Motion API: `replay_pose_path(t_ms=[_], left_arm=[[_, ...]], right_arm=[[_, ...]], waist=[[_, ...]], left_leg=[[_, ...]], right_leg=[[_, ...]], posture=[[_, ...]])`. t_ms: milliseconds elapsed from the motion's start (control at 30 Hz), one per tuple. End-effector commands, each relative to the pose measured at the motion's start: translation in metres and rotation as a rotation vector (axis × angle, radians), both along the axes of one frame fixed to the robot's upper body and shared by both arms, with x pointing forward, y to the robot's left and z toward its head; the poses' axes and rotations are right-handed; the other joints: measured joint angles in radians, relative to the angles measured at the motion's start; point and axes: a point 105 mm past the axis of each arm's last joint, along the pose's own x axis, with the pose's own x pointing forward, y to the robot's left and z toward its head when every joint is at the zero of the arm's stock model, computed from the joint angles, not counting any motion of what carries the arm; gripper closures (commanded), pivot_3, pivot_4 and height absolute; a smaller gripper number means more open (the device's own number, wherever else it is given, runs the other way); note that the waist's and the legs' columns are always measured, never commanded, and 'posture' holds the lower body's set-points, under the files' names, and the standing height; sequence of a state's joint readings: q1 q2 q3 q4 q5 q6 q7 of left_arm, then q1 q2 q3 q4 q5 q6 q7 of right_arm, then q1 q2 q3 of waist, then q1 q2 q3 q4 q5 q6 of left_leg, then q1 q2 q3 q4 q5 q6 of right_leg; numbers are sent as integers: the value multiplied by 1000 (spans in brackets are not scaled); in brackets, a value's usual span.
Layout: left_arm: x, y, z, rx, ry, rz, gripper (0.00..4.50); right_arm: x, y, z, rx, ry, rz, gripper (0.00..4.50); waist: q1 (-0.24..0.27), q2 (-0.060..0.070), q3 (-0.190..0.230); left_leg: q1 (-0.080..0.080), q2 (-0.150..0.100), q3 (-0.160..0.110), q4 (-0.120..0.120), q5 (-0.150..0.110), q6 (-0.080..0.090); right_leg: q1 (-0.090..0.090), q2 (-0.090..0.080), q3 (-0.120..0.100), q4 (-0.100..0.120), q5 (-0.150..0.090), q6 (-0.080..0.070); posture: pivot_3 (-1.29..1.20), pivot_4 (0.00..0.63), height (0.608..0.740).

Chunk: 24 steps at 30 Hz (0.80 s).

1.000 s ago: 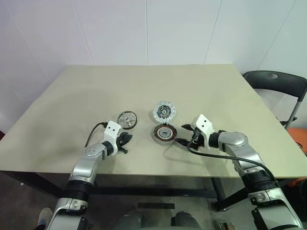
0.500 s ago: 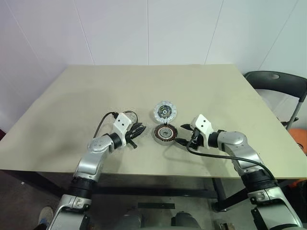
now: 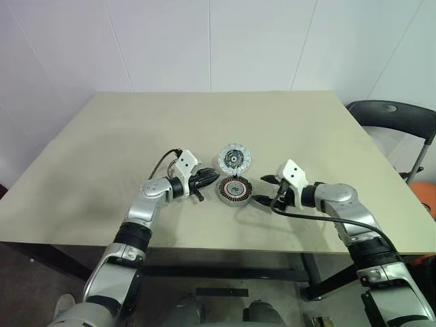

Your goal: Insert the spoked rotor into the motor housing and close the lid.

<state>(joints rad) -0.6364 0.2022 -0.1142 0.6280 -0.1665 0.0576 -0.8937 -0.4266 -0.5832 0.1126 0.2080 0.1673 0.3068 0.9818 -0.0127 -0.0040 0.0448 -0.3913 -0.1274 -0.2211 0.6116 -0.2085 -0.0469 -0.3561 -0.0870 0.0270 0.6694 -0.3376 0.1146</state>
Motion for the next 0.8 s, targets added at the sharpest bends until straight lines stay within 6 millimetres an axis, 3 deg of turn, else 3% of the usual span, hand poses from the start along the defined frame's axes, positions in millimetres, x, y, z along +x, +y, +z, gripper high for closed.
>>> replay_pose_path(t_ms=[33,200,800], left_arm=[[3,-13,17,-26,-45,-75,3774],[5,-29,13,33,-50,-145,3774],[4,-43,-1,97,-38,-211,3774]], right_arm=[[-2,0,19,24,-45,19,781],[-5,-3,18,16,-44,7,781],[-8,-3,14,9,-48,-13,781]], waist=[[-2,0,0],[-1,-1,0],[-2,-1,1]], left_leg=[[0,0,0,0,0,0],[0,0,0,0,0,0],[0,0,0,0,0,0]], right_leg=[[0,0,0,0,0,0],[0,0,0,0,0,0],[0,0,0,0,0,1]], posture=[[0,0,740],[0,0,740],[0,0,740]])
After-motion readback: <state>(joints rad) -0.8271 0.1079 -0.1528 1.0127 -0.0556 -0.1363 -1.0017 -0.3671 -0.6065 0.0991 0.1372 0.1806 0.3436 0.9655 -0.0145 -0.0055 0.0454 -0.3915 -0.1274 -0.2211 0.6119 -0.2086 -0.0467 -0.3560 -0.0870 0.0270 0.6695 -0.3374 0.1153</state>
